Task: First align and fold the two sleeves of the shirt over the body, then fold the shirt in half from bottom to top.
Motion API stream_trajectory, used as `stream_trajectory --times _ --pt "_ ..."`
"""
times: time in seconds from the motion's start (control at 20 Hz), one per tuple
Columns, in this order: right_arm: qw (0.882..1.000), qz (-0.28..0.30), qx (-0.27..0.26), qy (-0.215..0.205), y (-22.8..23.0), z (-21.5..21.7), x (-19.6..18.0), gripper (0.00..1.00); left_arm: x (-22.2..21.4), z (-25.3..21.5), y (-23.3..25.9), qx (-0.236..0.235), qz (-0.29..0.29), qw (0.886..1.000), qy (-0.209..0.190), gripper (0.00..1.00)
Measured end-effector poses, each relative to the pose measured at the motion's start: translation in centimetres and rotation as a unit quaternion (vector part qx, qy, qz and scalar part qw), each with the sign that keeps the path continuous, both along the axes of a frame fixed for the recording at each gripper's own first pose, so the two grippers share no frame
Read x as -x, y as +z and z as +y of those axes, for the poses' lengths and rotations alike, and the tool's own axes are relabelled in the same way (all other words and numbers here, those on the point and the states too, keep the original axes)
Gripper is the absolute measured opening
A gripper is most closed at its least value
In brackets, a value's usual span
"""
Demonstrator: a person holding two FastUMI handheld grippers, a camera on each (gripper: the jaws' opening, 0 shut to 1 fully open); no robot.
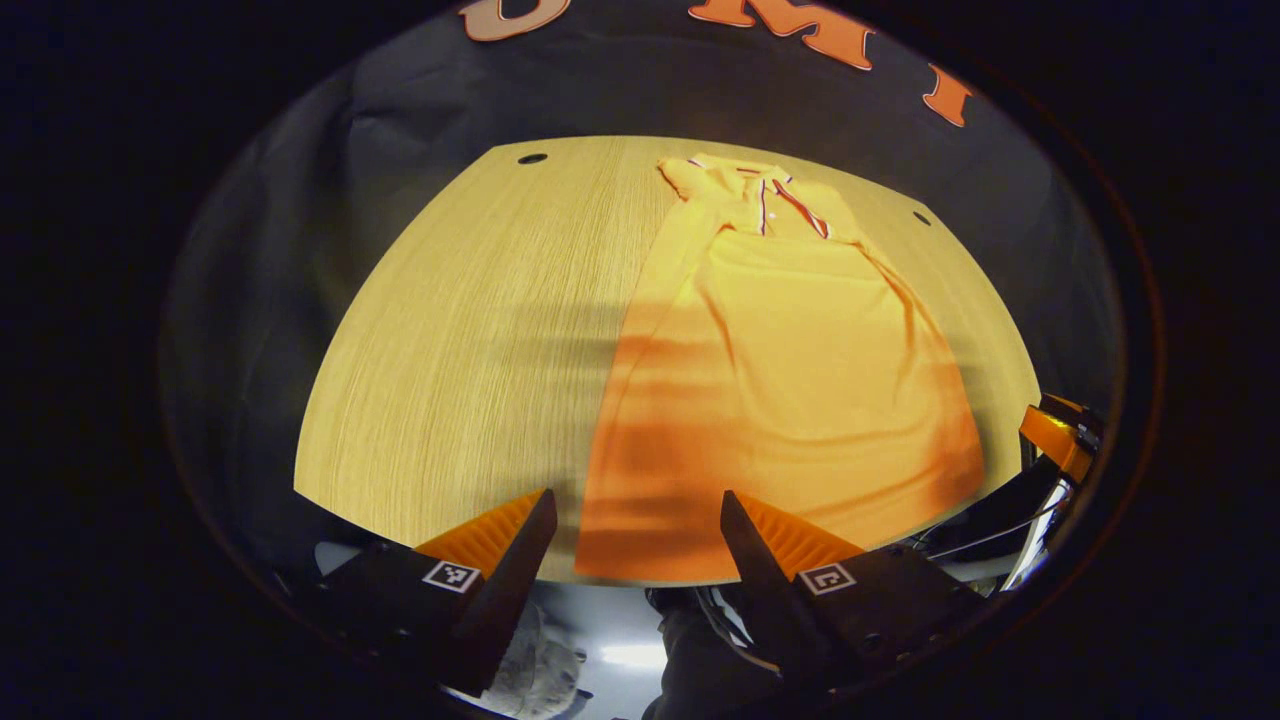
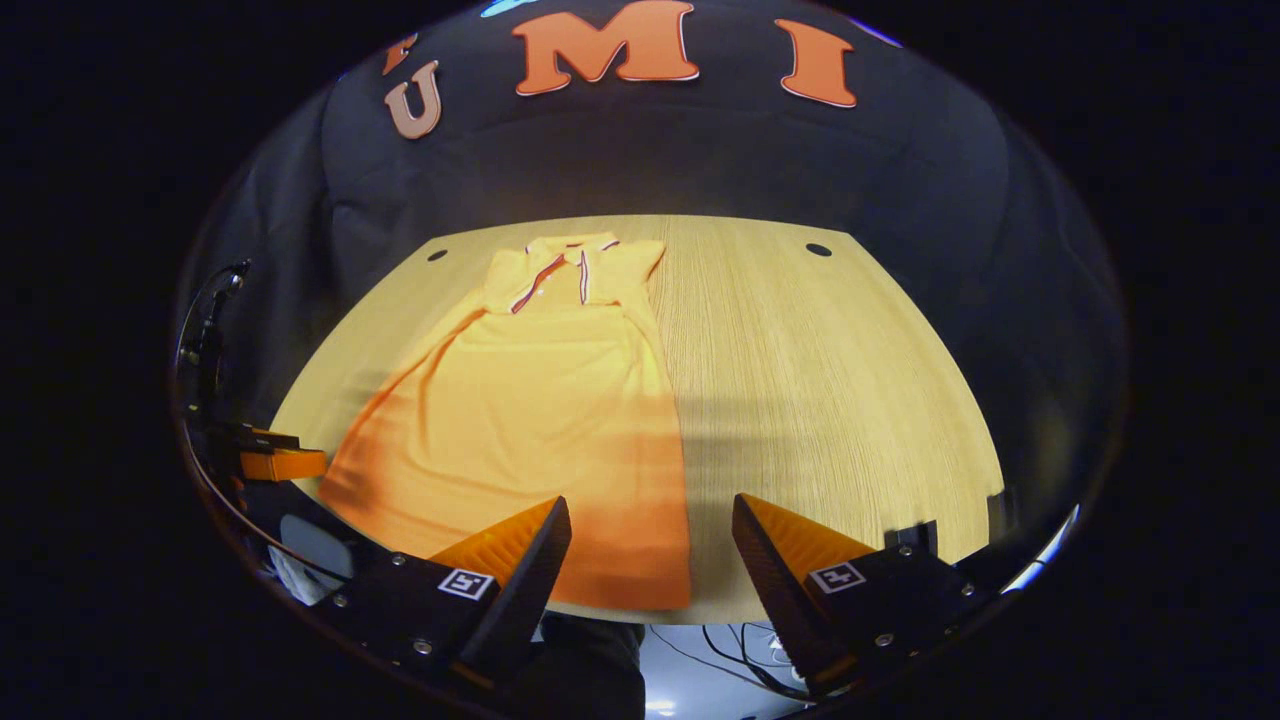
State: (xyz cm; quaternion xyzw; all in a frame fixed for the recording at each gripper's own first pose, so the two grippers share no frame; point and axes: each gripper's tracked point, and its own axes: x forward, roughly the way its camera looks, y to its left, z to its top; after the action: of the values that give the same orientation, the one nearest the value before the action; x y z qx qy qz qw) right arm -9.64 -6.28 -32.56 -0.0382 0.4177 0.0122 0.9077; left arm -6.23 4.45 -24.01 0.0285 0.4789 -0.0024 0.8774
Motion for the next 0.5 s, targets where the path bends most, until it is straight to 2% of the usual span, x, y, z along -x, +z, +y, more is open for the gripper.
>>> stream_trajectory --times 0.25,0.5 --pt "0.996 0.089 0.005 0.008 -4.9 0.1 2.0 0.99 2.0 0.9 -4.4 -0.017 0.078 0.997 -0.002 0.99" --pt "0.988 0.151 0.014 0.002 -7.4 -0.9 2.6 0.99 1.0 0.8 -5.6 -0.008 0.110 0.994 0.018 0.99"
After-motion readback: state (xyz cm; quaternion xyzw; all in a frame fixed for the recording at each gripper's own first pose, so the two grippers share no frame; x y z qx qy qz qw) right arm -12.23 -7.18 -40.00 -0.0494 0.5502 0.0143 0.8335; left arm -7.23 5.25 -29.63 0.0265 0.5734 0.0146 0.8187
